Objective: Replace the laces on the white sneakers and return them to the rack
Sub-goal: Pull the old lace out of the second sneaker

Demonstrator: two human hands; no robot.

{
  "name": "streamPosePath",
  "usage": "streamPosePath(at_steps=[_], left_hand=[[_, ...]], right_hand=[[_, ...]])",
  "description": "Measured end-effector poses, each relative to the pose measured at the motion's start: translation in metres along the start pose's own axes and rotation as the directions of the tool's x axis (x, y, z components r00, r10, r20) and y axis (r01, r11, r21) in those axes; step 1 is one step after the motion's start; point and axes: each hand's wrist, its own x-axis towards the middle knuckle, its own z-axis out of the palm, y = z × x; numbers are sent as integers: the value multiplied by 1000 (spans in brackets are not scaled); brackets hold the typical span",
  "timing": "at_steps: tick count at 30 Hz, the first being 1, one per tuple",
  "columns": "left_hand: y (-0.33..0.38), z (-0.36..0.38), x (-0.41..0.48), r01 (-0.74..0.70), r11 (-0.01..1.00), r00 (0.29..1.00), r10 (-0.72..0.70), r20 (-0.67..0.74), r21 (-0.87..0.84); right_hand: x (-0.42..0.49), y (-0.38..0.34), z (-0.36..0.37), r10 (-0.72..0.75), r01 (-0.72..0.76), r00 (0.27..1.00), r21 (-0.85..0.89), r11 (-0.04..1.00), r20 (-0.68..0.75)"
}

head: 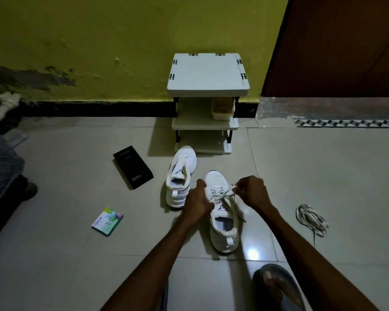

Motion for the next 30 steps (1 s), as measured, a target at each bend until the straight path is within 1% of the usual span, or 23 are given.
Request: streamPosePath(at_steps=[2,4,6,7,10,17,19,20,21,22,23,24,25,26,27,28,29,30], left_hand=[[-2,2,1,-20,1000,1000,20,-9,-6],[-3,2,1,-26,1000,999,26,-20,0],[-3,3,2,-32,1000,999,32,-23,0],[-3,3,2,-31,1000,999,31,-24,-3],[-1,5,3,-20,999,999,19,-34,-30],[-1,5,2,6,999,999,-7,-46,-38],[0,5,2,8,999,999,-10,-42,-36],[0,5,2,4,1000,999,-5,-34,-27],[-1,5,1,4,1000,1000,-4,-24,-17],[-1,5,2,4,1000,1000,-4,-21,-16],[-3,5,1,6,1000,1000,-6,-21,-20],[-3,6,2,10,1000,1000,-11,-23,-23],[-4,6,3,15,1000,1000,-16,-24,-23],[-4,7,4,22,1000,999,-22,-23,-22],[-3,7,4,27,999,999,-27,-20,-26],[-3,7,5,32,999,999,-33,-14,-30],[-3,7,5,36,999,999,-36,-7,-35],[-3,6,5,40,999,999,-40,-1,-36]], right_hand=[[-6,-7,8,-35,34,992,7,999,124],[-10,-15,19,-69,75,973,-21,997,220],[-12,-23,26,-66,86,958,-61,994,279],[-14,-28,28,-70,100,959,-96,990,276],[-18,-37,29,-84,122,975,-181,976,207],[-13,-38,42,-90,117,988,-229,966,126],[-16,-39,40,-150,154,988,-314,937,39],[-15,-38,36,-196,171,980,-340,925,-41],[-15,-36,30,-225,167,961,-313,935,-160],[-14,-33,23,-180,121,938,-206,971,-297],[-12,-30,14,-23,34,907,19,999,-421],[-8,-26,4,199,-59,854,291,955,-480],[-3,-21,-2,404,-126,797,532,837,-448],[0,-19,-6,535,-159,762,694,702,-366],[3,-18,-7,590,-158,761,805,572,-269],[3,-20,-8,599,-157,785,885,439,-157],[3,-22,-7,566,-155,824,949,275,-30],[1,-24,-2,504,-180,855,981,68,121]])
